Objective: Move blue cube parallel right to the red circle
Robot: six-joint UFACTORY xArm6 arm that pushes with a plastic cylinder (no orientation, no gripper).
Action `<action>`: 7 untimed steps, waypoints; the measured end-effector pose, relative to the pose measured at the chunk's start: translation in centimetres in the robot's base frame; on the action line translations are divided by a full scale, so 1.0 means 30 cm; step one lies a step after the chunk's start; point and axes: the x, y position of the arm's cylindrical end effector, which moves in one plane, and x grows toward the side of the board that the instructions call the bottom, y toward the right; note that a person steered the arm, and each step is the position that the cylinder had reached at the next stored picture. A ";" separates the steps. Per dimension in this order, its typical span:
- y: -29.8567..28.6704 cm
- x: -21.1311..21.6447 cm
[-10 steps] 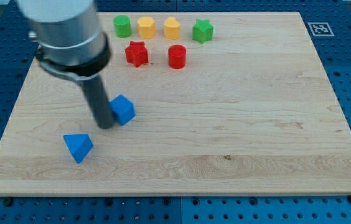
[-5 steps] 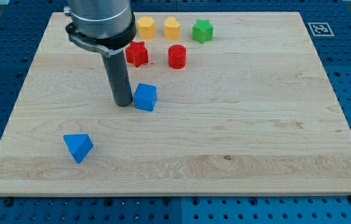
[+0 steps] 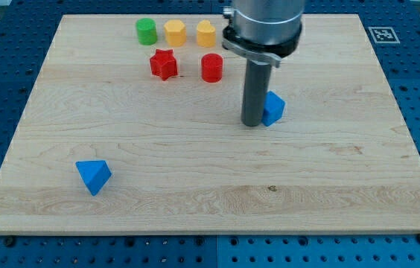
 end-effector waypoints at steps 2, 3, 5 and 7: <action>0.205 -0.005; 0.255 -0.009; 0.208 -0.087; 0.248 -0.297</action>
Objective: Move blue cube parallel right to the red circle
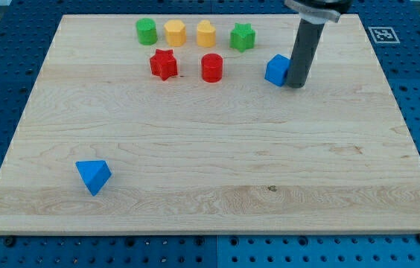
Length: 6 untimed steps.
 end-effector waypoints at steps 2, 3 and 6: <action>0.134 -0.010; 0.125 -0.036; -0.090 -0.081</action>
